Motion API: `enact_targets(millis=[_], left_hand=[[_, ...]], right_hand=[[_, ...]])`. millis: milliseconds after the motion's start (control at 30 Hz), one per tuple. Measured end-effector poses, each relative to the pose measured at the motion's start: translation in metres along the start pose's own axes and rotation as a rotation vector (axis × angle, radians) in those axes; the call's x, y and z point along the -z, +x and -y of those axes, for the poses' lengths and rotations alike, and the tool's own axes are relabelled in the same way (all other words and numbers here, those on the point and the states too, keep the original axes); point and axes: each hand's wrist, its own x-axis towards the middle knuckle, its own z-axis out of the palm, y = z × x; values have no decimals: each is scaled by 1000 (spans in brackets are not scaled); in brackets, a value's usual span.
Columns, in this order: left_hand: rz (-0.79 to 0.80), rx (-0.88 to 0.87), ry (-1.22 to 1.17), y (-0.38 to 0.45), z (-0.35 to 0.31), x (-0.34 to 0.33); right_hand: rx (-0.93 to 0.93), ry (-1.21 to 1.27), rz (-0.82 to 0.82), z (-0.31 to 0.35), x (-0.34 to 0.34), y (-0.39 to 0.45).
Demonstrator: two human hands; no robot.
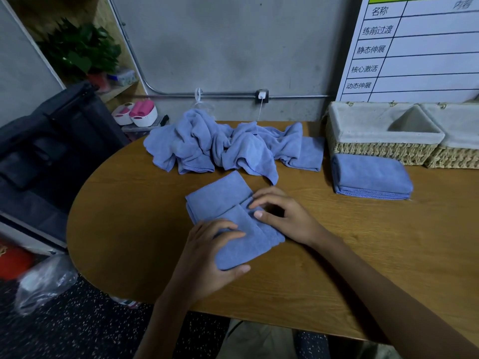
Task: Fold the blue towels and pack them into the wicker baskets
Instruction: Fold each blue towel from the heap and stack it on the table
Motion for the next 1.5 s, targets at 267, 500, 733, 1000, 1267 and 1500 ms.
enact_targets(millis=[267,500,733,1000,1267,1500], left_hand=[[-51,14,-142,2,6,-1],[-37,176,-391,6,-2,12],[180,463,-881,27,-6,52],[-43,700,-1146,48,16,39],[-344,725,-674,68,-1,-7],[-252,749,-155,79,6,-17]], right_hand=[[41,-26,35,2,-1,-12],[60,-97,142,13,4,-23],[75,-160,228,35,6,-32],[-186,247,-173,38,-8,-7],[-425,225,-436,14,-14,26],[-407,-225,-426,-3,-8,31]])
